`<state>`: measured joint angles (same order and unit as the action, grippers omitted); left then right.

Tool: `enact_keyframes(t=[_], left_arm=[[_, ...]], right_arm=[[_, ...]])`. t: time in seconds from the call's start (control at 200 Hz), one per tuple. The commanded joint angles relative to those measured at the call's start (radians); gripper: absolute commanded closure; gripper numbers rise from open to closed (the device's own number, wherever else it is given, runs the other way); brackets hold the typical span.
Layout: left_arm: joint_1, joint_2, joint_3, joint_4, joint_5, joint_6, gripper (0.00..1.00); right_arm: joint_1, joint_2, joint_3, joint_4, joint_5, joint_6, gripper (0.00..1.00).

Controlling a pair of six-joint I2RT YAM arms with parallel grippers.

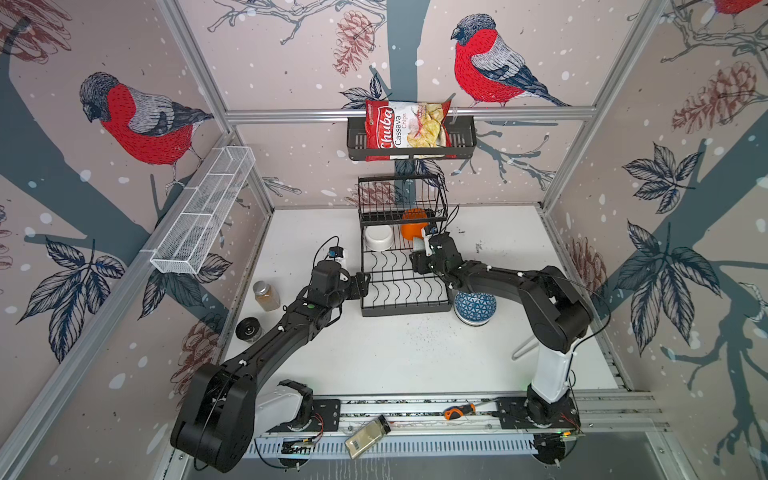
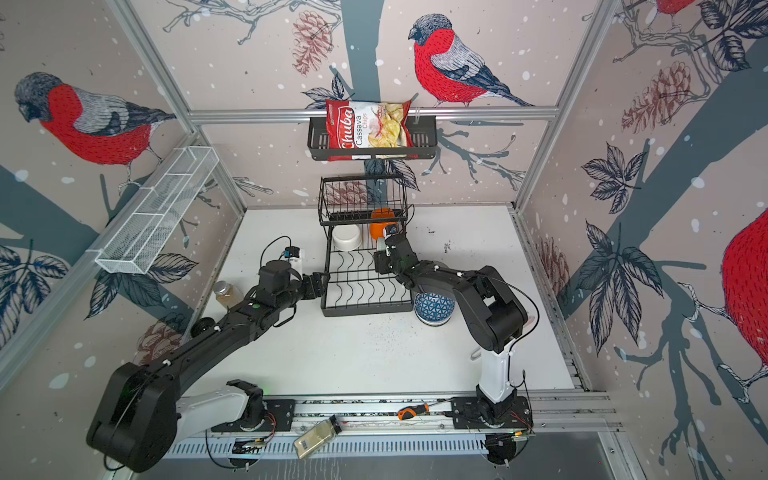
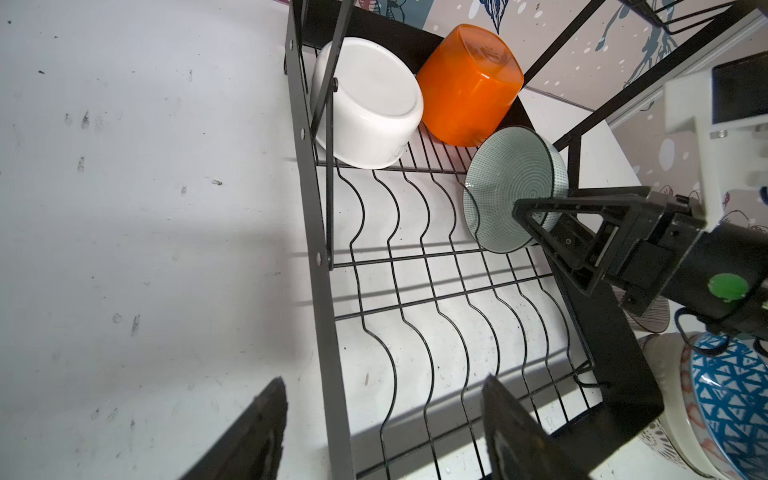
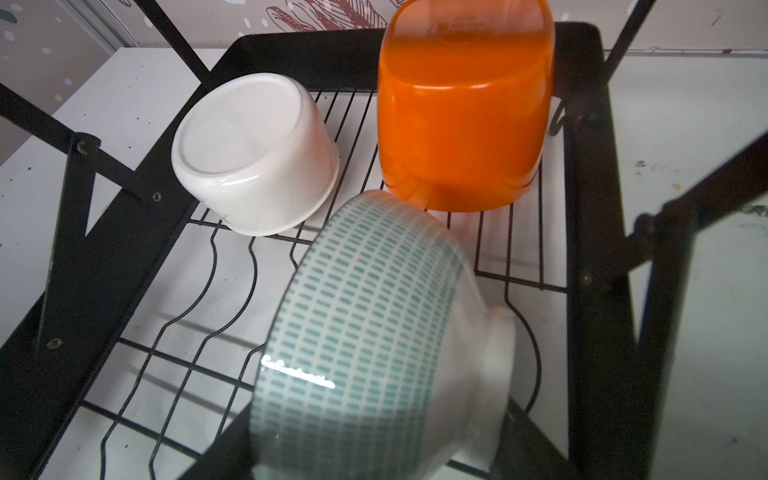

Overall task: Load the bowls into the dish rack
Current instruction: 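Open the right gripper and release the bowl standing in the rack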

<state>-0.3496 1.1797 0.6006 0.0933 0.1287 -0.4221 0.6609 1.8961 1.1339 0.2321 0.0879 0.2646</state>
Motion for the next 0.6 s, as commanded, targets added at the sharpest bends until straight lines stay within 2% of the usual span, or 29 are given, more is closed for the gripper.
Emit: enact_keyframes(t=[0.0, 0.125, 0.595], left_arm=[[0.0, -0.005, -0.003, 0.005, -0.003, 0.002, 0.27], [0.0, -0.01, -0.004, 0.004, -0.006, 0.002, 0.27], [0.0, -0.01, -0.002, 0.002, -0.006, 0.003, 0.27]], right_arm=[[0.002, -0.001, -0.01, 0.027, 0.005, 0.02, 0.35], [0.002, 0.0, -0.014, 0.029, 0.002, 0.025, 0.29], [0.003, -0.001, -0.023, 0.02, 0.005, 0.025, 0.19]])
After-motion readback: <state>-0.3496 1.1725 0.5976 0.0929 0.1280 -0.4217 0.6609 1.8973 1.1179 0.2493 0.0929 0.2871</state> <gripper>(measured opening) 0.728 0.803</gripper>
